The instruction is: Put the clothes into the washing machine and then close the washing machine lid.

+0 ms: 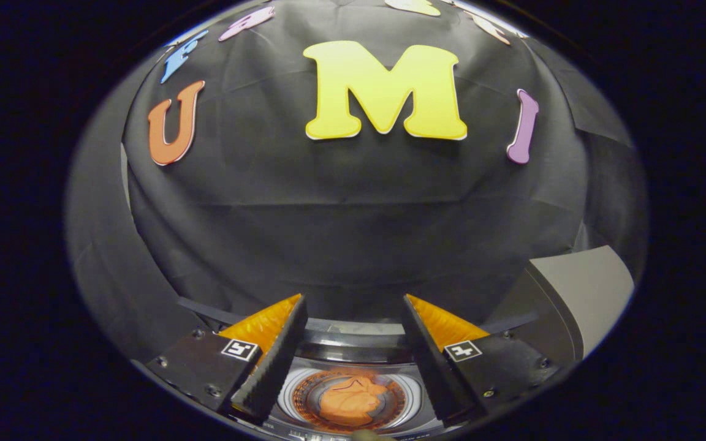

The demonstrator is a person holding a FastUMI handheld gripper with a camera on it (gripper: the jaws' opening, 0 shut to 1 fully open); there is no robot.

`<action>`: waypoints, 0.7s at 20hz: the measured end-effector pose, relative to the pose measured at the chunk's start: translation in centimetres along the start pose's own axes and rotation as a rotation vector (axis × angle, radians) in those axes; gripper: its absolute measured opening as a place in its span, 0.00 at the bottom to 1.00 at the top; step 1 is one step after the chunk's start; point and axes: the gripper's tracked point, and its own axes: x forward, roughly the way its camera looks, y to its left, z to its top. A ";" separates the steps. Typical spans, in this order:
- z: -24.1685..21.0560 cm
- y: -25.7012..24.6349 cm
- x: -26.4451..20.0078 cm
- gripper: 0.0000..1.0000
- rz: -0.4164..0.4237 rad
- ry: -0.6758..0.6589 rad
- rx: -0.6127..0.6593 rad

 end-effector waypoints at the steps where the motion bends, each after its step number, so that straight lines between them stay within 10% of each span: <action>1: -0.3 0.0 -0.4 0.96 -0.001 0.003 -0.004; 14: -3.7 0.3 -3.0 0.96 0.024 0.040 -0.008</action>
